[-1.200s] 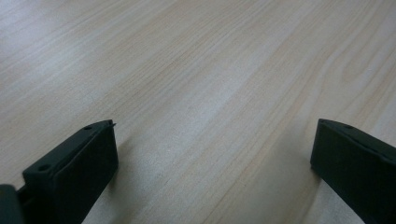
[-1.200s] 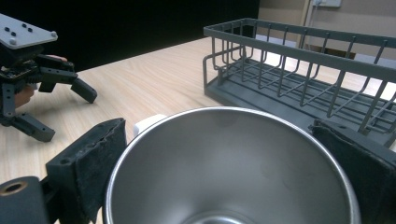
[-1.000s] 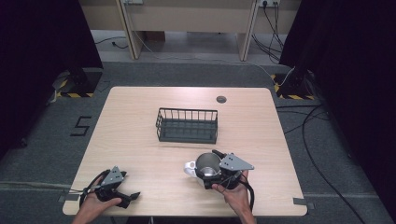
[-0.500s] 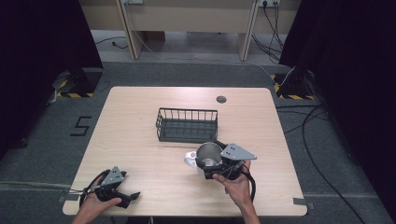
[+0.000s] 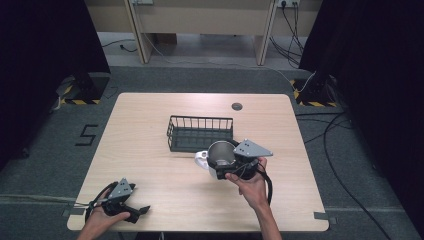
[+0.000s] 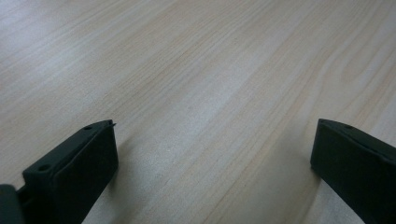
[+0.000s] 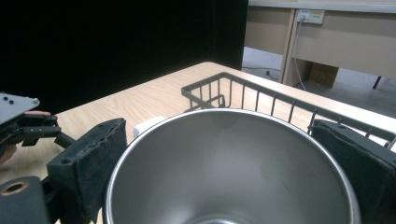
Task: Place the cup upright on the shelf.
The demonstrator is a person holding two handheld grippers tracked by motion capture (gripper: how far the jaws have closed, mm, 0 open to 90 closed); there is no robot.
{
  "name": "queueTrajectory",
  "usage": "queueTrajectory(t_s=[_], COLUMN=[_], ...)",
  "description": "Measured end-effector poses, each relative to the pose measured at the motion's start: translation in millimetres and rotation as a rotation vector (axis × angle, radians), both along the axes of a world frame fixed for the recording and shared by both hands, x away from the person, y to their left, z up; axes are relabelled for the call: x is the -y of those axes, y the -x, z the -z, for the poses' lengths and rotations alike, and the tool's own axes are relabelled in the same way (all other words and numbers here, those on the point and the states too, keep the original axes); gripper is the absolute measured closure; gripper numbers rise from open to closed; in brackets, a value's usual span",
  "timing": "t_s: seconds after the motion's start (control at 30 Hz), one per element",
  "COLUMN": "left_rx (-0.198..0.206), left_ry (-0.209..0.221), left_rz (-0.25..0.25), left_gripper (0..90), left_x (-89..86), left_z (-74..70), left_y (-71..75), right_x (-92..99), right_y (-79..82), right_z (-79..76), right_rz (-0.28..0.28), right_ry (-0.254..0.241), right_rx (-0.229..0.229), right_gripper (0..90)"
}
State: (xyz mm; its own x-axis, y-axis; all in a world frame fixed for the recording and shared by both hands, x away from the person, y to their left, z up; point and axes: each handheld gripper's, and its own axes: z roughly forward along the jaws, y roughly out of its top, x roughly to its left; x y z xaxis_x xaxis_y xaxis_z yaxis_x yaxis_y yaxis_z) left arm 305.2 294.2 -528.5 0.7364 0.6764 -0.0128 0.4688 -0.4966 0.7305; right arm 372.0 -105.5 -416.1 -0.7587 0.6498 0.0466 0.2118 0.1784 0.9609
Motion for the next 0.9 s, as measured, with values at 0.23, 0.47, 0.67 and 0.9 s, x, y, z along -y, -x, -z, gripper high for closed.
queueTrajectory(t_s=[0.23,0.47,0.67,0.9], left_rx=[0.000,0.001,0.000,0.001], left_ry=[-0.001,0.002,0.003,0.003], left_rz=[0.000,-0.001,0.000,0.000], left_gripper=[0.0,0.0,0.1,0.0], left_x=[0.0,0.1,0.1,0.2], left_z=[0.0,0.1,0.0,0.1], left_y=[0.0,0.0,0.1,0.1], right_x=[-1.1,-4.2,-8.8,-14.3], right_y=[-7.4,-13.9,-23.0,-36.9], right_z=[-15.4,-28.2,-35.3,-46.1], right_rz=[0.008,0.002,0.004,0.013], right_ry=[0.007,0.013,0.013,0.004], right_rx=[-0.006,-0.004,-0.012,-0.008], right_gripper=[6.4,6.4,6.4,6.4])
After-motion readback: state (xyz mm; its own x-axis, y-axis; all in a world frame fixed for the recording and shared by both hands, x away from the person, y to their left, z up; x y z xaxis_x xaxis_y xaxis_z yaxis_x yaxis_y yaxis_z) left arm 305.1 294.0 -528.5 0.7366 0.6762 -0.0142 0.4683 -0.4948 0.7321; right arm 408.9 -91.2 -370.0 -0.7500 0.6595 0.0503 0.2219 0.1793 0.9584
